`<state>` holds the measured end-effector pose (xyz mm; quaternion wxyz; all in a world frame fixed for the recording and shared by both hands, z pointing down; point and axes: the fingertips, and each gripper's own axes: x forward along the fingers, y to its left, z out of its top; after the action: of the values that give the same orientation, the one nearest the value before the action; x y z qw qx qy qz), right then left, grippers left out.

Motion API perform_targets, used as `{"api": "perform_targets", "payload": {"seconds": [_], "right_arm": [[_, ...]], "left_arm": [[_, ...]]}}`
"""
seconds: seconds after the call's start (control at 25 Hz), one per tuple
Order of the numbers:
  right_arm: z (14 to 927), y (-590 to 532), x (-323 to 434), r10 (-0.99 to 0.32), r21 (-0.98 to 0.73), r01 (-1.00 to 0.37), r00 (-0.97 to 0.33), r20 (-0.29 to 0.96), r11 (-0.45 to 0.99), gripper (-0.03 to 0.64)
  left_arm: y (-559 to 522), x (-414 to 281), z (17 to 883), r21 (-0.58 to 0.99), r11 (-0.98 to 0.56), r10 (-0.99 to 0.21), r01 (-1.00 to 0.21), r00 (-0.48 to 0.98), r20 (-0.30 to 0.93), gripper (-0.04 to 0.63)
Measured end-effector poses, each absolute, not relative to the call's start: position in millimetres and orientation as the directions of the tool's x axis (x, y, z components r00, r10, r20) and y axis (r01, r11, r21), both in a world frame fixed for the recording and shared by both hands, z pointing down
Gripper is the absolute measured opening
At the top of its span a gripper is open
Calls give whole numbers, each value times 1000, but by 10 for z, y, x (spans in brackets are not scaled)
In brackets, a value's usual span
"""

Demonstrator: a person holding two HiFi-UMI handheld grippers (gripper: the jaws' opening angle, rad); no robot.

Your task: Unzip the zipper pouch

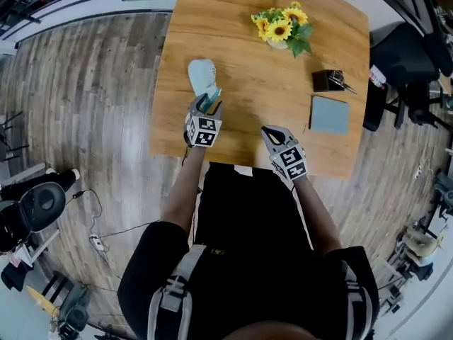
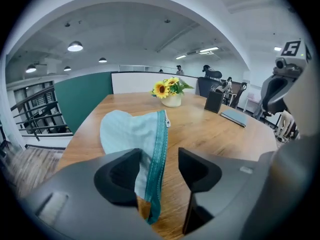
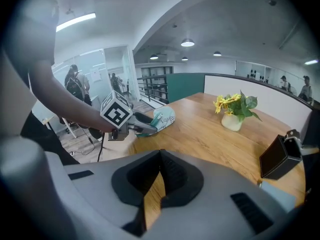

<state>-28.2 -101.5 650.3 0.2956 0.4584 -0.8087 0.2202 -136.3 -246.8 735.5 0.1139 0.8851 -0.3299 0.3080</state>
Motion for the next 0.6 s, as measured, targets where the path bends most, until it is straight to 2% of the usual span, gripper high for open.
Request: {"api": "perform_targets", "payload": {"seconds": [0.16, 0.24, 0.36, 0.6], "right_arm": [[6535, -918, -245, -600, -83, -876, -391, 698, 475, 3], [6528, -894, -221, -606, -83, -882, -384, 697, 464, 3], [6511, -883, -219, -609, -85, -886, -380, 696, 456, 3], [6464, -948, -252, -630, -83, -884, -391, 671, 460, 3]], "left_arm": [[-2507, -1354, 7409, 9, -752, -513, -659, 593, 620, 151], [-2520, -1343, 7406, 13, -755, -509, -655, 598, 619, 132], [-2534, -1369, 7363, 24, -756, -507, -655, 608, 611, 48], [-2478, -1379, 7060, 86, -789, -473, -608, 691, 546, 21]]}}
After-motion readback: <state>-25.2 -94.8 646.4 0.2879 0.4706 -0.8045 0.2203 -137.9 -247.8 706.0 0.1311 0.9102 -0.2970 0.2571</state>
